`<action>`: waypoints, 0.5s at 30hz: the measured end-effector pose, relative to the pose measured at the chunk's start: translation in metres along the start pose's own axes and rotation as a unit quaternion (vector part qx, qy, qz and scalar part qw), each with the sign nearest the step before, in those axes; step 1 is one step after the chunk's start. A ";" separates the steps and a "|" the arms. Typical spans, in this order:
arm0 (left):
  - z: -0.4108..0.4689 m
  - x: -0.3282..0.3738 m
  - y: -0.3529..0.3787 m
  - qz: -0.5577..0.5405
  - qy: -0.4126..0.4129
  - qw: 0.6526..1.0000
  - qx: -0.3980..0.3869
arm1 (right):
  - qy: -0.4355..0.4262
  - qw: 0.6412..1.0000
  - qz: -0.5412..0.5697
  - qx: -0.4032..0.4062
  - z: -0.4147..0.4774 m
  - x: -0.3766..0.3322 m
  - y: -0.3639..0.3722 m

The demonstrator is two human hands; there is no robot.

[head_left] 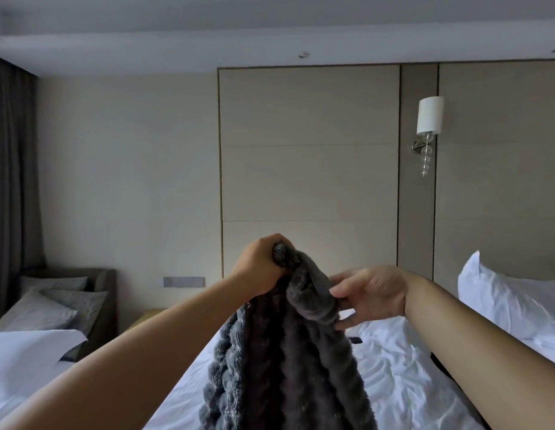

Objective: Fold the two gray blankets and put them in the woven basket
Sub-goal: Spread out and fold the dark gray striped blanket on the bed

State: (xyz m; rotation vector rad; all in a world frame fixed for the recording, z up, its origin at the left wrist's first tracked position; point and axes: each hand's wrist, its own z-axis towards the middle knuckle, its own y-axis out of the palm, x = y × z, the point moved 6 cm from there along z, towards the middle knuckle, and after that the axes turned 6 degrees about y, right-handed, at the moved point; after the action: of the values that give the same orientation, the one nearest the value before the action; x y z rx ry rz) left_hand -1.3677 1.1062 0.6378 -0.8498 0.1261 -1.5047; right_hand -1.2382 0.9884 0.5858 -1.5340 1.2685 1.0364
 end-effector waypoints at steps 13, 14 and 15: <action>-0.011 -0.012 0.047 0.150 -0.030 0.977 -0.148 | 0.000 0.635 -0.499 0.589 -0.029 -0.061 -0.033; -0.010 -0.011 0.050 0.139 -0.026 0.980 -0.141 | -0.023 0.592 -0.529 0.608 -0.029 -0.067 -0.029; -0.008 -0.011 0.050 0.131 -0.020 0.983 -0.128 | -0.037 0.565 -0.547 0.616 -0.030 -0.071 -0.027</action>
State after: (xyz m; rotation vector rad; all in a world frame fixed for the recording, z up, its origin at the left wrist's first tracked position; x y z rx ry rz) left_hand -1.3330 1.1050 0.5998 -1.0256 0.3935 -1.2385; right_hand -1.2189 0.9818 0.6647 -0.7187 0.4001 -0.6125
